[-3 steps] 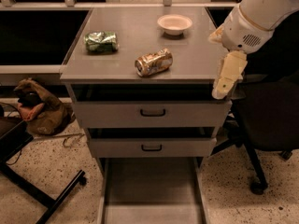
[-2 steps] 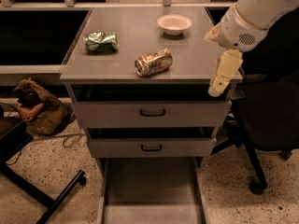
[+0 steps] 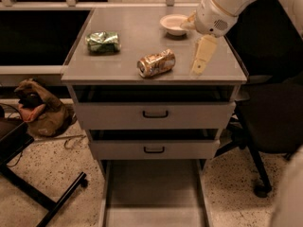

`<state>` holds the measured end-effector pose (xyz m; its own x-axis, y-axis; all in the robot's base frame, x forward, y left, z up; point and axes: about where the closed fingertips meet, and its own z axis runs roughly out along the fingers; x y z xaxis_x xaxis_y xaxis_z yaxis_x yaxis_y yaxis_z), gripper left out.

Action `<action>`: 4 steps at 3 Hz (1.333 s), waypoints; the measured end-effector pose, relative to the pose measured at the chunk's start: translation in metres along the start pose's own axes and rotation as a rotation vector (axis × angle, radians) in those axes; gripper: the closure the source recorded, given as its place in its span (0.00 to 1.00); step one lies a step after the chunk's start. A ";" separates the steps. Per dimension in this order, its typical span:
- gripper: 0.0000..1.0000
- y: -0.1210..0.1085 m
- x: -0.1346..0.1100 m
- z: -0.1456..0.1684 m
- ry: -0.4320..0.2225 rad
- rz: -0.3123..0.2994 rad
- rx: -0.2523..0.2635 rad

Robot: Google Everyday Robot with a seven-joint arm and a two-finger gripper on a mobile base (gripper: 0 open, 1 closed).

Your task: Place orange can into bottom drawer

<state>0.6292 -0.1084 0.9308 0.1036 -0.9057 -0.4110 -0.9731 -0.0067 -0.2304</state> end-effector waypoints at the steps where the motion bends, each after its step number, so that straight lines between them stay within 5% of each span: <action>1: 0.00 -0.032 -0.033 0.009 -0.037 -0.074 0.020; 4: 0.00 -0.037 -0.035 0.052 -0.089 -0.083 -0.034</action>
Offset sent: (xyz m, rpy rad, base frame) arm 0.0233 0.0274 0.0074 0.0142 -0.0321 0.0577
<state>0.6725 -0.0540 0.9076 0.2007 -0.8605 -0.4683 -0.9667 -0.0963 -0.2372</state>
